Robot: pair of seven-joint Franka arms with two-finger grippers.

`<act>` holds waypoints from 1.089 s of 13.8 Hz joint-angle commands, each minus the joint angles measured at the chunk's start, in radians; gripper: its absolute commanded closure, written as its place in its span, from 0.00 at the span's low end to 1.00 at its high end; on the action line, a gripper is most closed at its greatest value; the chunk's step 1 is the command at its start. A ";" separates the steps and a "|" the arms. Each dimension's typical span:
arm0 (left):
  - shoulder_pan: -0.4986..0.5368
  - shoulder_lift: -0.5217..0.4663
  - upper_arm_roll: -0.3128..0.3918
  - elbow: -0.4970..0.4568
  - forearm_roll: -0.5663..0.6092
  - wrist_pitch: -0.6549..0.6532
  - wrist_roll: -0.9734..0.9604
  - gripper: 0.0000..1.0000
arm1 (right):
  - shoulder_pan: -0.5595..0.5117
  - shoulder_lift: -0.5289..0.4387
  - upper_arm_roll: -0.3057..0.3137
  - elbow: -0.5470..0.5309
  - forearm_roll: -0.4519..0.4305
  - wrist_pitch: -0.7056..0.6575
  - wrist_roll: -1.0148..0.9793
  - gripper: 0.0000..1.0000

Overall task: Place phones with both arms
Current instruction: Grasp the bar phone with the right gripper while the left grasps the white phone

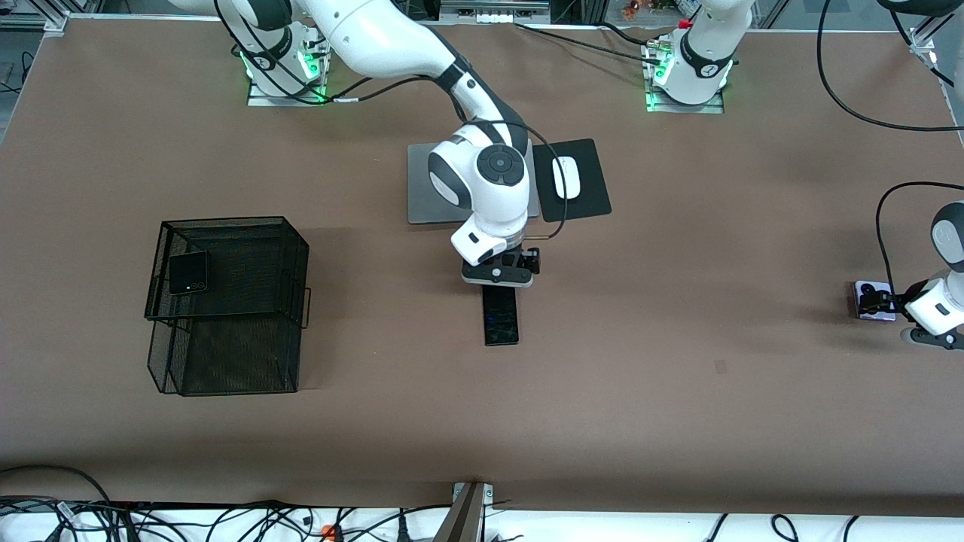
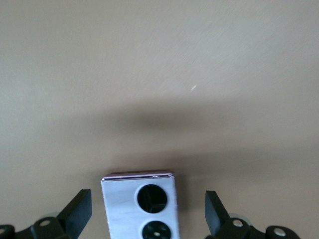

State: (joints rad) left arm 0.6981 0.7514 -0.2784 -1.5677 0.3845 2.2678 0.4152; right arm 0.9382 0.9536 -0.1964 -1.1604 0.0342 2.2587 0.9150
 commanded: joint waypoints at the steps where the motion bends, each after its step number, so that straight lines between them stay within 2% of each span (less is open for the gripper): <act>1: 0.044 0.028 -0.027 -0.005 -0.009 0.044 0.037 0.00 | -0.015 0.056 0.012 0.033 -0.020 0.059 0.016 0.00; 5: 0.050 0.040 -0.027 -0.014 -0.021 0.045 0.036 0.00 | -0.015 0.096 0.012 0.033 -0.052 0.071 0.021 0.00; 14: 0.066 0.045 -0.027 -0.025 -0.024 0.047 0.024 0.00 | -0.007 0.132 0.014 0.034 -0.054 0.119 0.019 0.00; 15: 0.072 0.045 -0.027 -0.031 -0.024 0.047 0.024 0.00 | -0.010 0.132 0.014 0.034 -0.054 0.119 0.016 0.17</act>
State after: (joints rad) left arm 0.7484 0.8056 -0.2940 -1.5774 0.3776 2.3060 0.4284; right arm 0.9354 1.0614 -0.1905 -1.1589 -0.0047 2.3720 0.9157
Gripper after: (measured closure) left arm 0.000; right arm 0.000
